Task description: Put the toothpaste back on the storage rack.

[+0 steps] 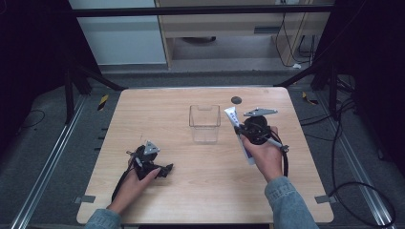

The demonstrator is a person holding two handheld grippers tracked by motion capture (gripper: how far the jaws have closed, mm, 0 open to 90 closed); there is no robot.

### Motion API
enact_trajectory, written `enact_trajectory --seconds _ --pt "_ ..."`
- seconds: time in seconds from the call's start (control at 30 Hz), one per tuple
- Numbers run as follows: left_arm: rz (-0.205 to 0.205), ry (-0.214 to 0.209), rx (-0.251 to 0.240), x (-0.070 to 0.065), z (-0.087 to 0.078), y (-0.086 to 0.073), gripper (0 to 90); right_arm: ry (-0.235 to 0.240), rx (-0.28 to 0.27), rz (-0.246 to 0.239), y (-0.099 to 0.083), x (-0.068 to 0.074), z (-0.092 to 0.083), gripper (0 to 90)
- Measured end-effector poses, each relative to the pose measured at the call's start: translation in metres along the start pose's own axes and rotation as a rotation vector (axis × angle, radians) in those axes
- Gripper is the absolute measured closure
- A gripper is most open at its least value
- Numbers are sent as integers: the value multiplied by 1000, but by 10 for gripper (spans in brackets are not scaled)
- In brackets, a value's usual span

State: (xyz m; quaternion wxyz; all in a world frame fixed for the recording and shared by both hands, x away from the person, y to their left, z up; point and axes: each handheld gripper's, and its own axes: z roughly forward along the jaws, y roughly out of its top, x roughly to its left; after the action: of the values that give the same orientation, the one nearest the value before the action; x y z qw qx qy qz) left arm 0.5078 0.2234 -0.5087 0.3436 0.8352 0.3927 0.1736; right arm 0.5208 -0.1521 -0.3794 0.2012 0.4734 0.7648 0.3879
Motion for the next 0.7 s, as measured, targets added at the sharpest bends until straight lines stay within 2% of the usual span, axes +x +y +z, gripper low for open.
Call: enact_trajectory --seconds 0.23,0.7 --pt "1 0 1 0 0 0 0 -24 -43 10 15 0 -7 784" --pt "1 0 0 0 0 0 0 7 -107 -3 35 10 -5 783"
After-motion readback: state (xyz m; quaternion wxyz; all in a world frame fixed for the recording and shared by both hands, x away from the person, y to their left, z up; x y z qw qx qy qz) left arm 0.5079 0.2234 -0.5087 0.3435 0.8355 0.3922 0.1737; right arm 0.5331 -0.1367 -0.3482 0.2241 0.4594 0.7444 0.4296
